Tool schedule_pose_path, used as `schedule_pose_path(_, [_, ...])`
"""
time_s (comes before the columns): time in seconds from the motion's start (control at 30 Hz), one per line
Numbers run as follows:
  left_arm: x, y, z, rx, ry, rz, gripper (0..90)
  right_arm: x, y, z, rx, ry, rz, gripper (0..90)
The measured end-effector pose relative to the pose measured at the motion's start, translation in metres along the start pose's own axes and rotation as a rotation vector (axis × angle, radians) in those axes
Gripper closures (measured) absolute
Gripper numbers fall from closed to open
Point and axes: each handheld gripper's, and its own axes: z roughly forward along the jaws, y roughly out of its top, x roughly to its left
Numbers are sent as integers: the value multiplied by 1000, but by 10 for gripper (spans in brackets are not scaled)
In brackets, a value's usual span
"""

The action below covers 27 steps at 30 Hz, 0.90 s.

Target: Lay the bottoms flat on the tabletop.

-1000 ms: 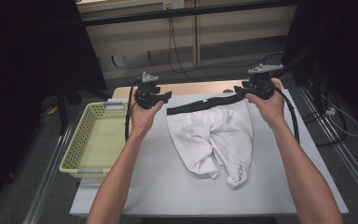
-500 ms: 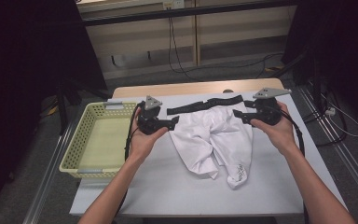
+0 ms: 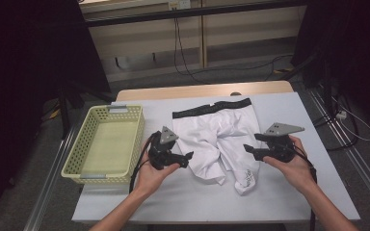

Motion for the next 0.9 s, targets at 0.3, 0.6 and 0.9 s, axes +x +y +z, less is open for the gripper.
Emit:
schedule_pose_path(0.3, [-27,-37,3,20,2,61,102,15,-39,-25,36,-60,-11,594])
schedule_pose_path(0.6, [-25,-44,-1,12,-5,63,76,54,-38,-23,56,147,-101,727])
schedule_pose_path(0.9, [-25,-45,1,14,-23,34,80,80,-41,-8,123,264,-171,745])
